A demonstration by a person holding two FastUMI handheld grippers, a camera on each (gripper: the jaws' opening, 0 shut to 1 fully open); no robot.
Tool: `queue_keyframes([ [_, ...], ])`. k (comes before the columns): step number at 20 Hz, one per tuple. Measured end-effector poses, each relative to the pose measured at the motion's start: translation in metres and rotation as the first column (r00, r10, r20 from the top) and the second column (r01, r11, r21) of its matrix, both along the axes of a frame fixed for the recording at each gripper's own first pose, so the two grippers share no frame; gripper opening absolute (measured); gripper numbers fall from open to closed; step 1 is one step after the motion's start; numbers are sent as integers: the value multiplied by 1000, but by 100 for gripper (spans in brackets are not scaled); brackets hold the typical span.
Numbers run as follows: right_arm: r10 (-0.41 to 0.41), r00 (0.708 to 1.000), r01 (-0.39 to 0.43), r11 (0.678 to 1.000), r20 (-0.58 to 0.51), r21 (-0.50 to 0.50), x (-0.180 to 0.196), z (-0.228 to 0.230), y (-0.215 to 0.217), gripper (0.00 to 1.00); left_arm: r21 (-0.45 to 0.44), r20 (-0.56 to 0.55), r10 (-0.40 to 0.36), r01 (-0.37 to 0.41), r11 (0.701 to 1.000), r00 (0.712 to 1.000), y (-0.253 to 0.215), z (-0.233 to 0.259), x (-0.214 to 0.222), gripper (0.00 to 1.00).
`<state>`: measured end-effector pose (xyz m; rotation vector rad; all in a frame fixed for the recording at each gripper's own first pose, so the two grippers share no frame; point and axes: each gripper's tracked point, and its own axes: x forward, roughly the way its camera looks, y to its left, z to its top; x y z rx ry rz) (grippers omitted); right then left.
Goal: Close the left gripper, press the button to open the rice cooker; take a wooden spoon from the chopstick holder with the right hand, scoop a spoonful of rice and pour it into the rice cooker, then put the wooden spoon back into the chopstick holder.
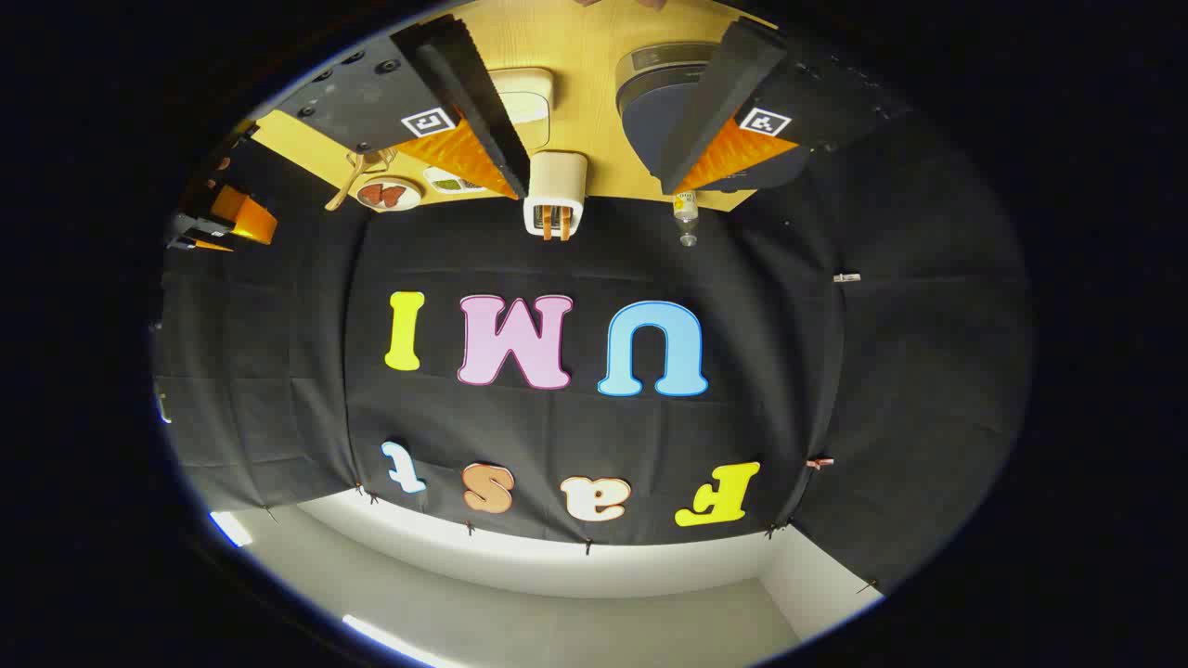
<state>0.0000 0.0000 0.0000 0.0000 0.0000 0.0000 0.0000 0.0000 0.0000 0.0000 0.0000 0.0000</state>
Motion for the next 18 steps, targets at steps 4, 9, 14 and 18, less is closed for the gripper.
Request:
queue_keyframes([
  [4,23,1000,-23,1000,-15,-4,-5,-9,16,98,11,-10,-19,19,1000,1000,2,-7,0,95],
  [9,28,1000,-28,1000,-14,-13,-12,-14,25,98,17,-23,-44,44,999,999,3,-14,3,95],
  [14,21,1000,-21,1000,-15,-11,-12,-16,29,98,26,-29,-61,62,998,998,3,-16,5,95],
  [18,12,1000,-12,1000,-18,-8,-11,-17,29,98,30,-38,-65,66,997,997,7,-19,9,95],
])
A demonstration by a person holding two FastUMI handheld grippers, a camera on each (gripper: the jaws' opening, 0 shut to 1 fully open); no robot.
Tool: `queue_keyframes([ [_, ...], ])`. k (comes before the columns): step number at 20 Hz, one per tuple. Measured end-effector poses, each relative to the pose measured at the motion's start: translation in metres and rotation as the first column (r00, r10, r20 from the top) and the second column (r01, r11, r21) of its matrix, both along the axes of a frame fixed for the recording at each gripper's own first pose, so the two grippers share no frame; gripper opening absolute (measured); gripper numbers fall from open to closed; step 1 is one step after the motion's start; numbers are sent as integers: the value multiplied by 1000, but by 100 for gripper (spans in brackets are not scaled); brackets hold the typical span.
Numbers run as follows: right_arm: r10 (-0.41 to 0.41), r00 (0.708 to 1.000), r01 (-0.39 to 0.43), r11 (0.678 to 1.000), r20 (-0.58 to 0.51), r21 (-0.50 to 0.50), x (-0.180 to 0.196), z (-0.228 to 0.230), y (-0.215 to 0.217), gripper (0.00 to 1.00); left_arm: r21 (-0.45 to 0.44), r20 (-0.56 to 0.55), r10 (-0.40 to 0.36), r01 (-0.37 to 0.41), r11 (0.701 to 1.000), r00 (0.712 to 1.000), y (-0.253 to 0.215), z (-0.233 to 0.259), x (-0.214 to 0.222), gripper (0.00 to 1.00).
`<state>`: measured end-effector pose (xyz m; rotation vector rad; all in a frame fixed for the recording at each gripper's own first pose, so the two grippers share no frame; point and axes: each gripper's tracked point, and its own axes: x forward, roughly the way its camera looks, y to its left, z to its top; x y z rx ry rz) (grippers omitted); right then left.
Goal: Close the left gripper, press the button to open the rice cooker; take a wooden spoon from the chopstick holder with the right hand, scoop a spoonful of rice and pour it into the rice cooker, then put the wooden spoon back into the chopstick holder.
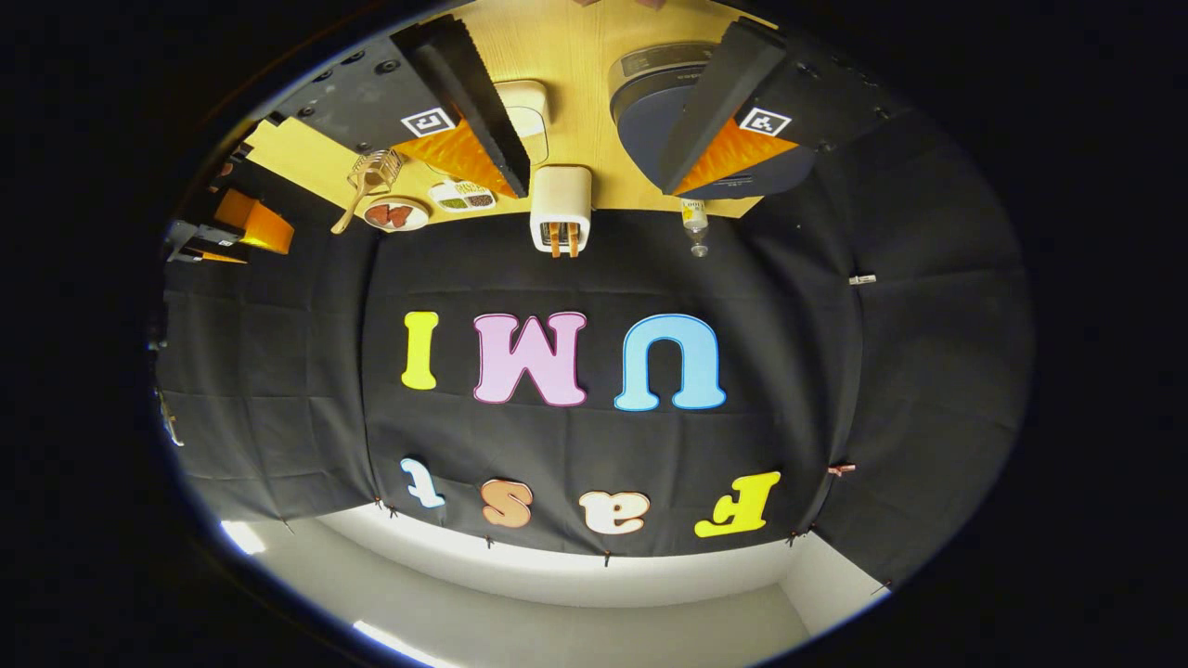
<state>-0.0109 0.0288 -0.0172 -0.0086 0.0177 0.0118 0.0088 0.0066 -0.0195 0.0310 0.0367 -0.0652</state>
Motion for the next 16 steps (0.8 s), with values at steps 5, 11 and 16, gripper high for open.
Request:
queue_keyframes([
  [5,-16,1000,16,1000,6,5,3,1,-1,98,-1,-20,-15,15,1000,1000,4,0,8,95],
  [11,-24,1000,24,1000,-3,0,5,-3,-2,98,-55,-101,-17,11,998,995,21,-7,21,94],
  [16,-28,1000,29,1000,8,-1,3,-2,-4,98,-34,-140,13,-18,999,990,56,-10,36,59],
])
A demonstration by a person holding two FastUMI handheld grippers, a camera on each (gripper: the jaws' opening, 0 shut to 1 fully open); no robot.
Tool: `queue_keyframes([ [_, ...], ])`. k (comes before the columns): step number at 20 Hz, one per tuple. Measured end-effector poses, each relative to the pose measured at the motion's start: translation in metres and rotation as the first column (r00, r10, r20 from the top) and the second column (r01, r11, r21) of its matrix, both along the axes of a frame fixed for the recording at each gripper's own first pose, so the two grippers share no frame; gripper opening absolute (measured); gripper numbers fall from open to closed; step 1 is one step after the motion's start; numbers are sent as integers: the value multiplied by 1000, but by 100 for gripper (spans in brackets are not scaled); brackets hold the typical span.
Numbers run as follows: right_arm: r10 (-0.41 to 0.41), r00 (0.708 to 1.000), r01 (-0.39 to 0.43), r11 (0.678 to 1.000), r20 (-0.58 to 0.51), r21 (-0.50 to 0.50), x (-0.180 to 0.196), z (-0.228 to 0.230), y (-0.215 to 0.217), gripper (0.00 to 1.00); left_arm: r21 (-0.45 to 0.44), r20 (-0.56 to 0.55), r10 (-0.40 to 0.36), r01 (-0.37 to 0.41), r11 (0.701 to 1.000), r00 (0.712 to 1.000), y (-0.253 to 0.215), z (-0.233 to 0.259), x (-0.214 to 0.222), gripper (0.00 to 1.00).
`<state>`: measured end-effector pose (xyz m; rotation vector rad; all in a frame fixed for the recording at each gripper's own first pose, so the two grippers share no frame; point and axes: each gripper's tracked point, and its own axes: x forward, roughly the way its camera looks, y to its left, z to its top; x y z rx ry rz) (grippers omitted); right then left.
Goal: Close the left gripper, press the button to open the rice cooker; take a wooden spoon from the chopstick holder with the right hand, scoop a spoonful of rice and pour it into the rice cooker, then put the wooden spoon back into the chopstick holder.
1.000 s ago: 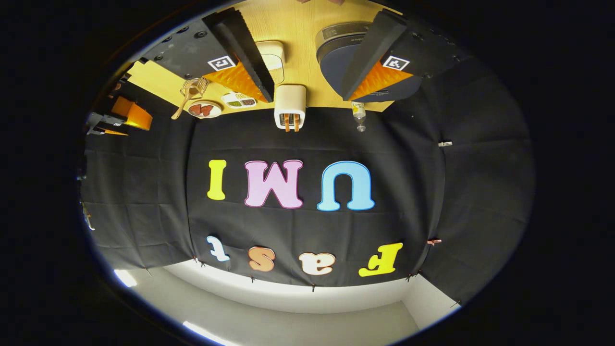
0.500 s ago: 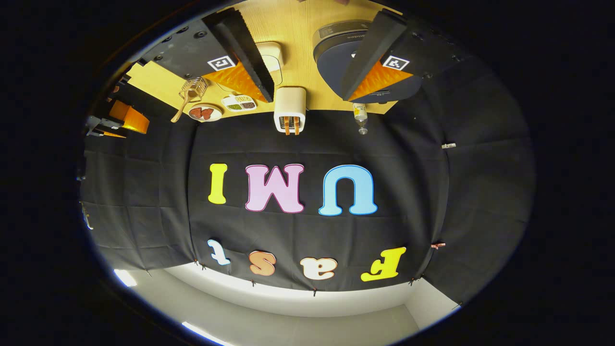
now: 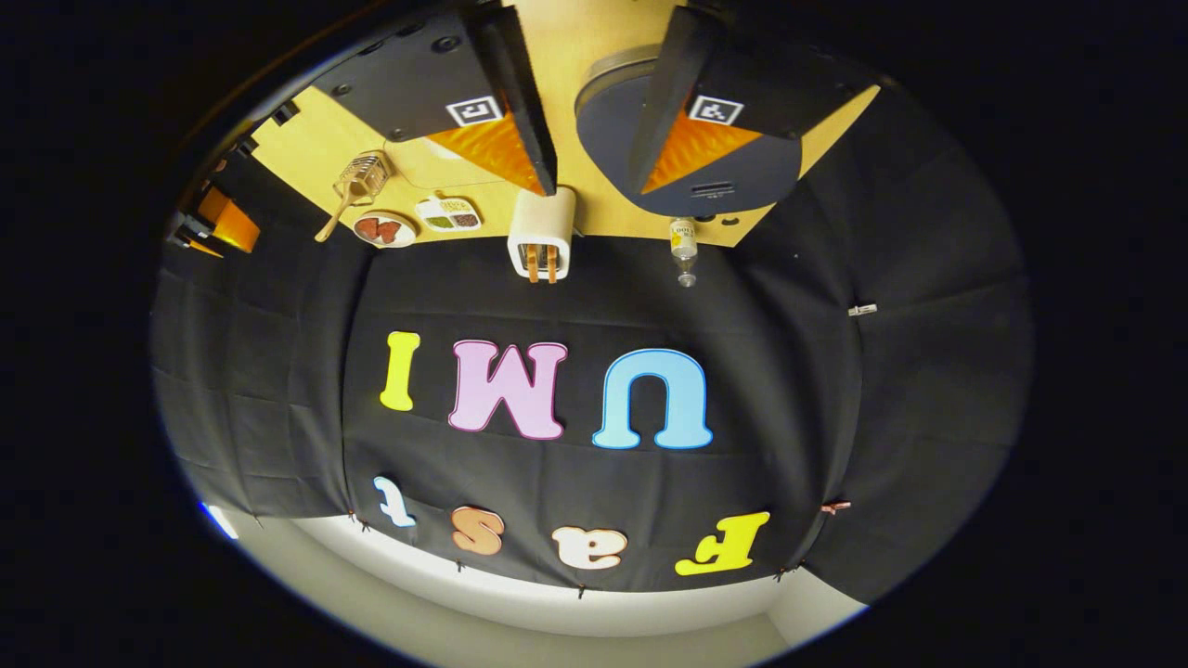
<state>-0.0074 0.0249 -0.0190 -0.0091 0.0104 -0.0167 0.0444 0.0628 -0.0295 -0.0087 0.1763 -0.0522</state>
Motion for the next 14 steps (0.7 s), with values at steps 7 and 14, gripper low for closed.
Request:
queue_keyframes([
  [7,-17,1000,17,1000,-9,-5,-7,-1,-11,98,-26,-105,96,-99,995,990,58,-33,10,7],
  [14,-45,998,44,999,-37,-9,-11,-6,-25,98,-141,-276,45,-87,986,960,55,-90,17,6],
])
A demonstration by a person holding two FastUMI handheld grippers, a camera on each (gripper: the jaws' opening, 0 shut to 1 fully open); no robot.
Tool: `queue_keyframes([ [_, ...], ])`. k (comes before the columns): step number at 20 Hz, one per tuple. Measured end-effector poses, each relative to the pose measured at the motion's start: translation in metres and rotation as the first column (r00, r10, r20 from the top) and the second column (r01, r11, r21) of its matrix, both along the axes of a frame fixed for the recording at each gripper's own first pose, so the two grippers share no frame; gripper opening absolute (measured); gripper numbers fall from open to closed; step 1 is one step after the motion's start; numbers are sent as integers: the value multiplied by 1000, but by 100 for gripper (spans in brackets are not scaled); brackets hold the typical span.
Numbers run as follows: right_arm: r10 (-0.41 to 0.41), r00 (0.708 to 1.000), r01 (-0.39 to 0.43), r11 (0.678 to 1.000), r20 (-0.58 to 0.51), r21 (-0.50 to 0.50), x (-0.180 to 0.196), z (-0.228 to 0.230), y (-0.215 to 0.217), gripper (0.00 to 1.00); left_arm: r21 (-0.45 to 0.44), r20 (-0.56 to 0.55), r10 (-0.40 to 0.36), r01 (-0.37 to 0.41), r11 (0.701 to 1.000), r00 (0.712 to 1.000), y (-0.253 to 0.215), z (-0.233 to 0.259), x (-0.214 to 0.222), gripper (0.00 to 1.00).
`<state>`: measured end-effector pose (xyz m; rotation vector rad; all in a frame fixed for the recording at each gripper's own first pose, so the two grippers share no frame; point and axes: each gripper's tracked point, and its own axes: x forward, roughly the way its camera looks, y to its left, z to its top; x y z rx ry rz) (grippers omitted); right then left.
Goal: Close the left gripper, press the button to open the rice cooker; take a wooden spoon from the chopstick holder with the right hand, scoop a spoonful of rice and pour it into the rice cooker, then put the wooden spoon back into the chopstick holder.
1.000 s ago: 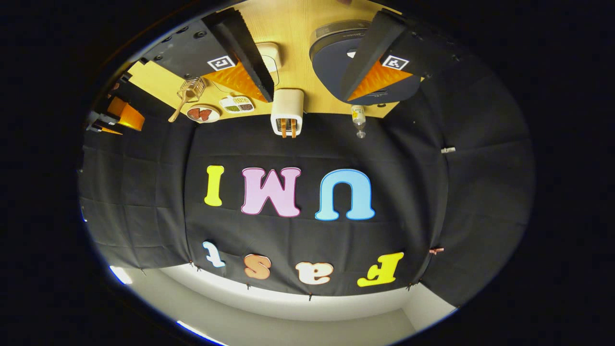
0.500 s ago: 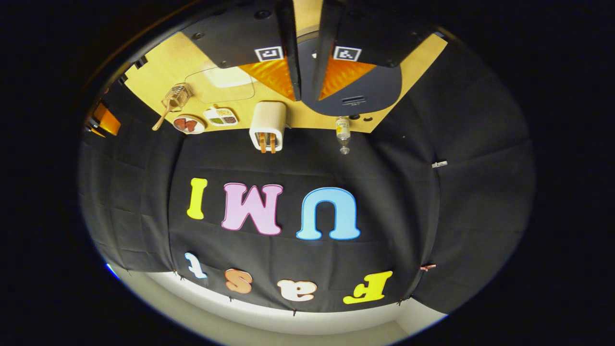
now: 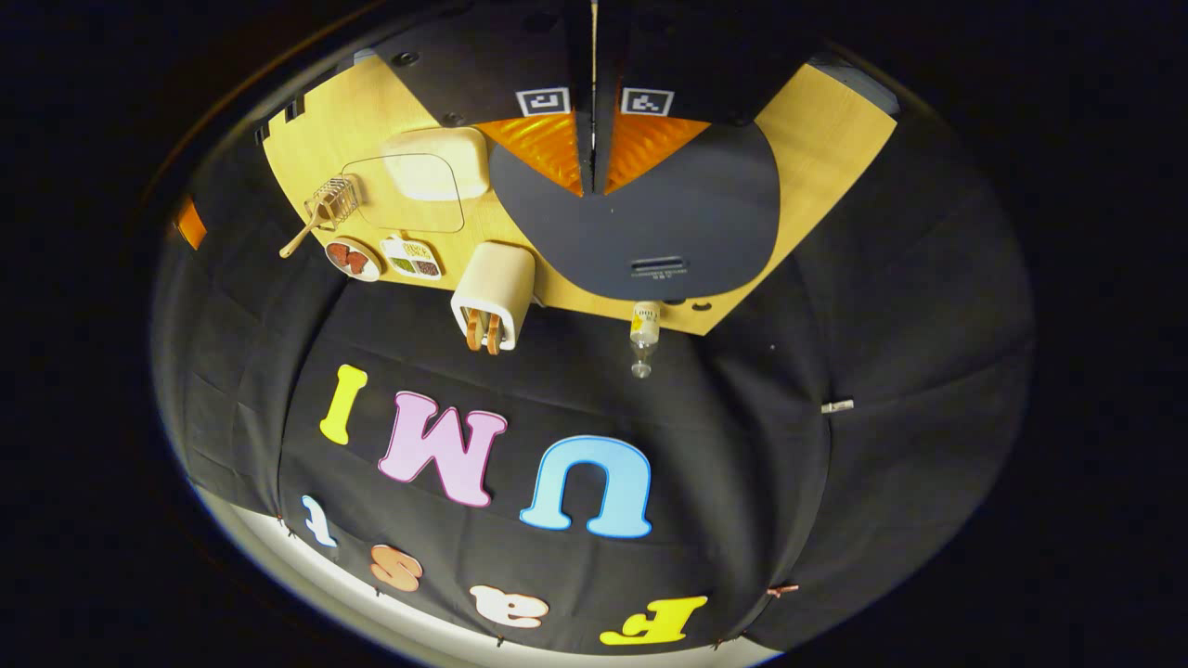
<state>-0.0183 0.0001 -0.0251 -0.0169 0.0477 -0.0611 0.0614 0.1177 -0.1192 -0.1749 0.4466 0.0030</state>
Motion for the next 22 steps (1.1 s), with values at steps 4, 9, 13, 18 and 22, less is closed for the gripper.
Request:
queue_keyframes([
  [4,2,1000,-2,1000,-21,-9,-1,-6,-2,98,-22,-63,-14,13,1000,998,-8,-24,2,6],
  [9,7,999,-7,1000,-49,-12,2,-13,0,98,21,-91,-30,32,999,995,-11,-33,-2,7],
  [13,27,995,-28,999,-92,-17,4,-25,3,98,53,-137,-27,34,998,990,-10,-43,-2,7],
  [18,49,990,-49,999,-131,-2,15,-30,-2,98,-58,-86,-2,-3,998,996,-9,-33,-2,6],
  [22,70,988,-70,998,-136,7,35,-28,-6,98,39,14,50,-51,998,999,-4,0,-4,6],
])
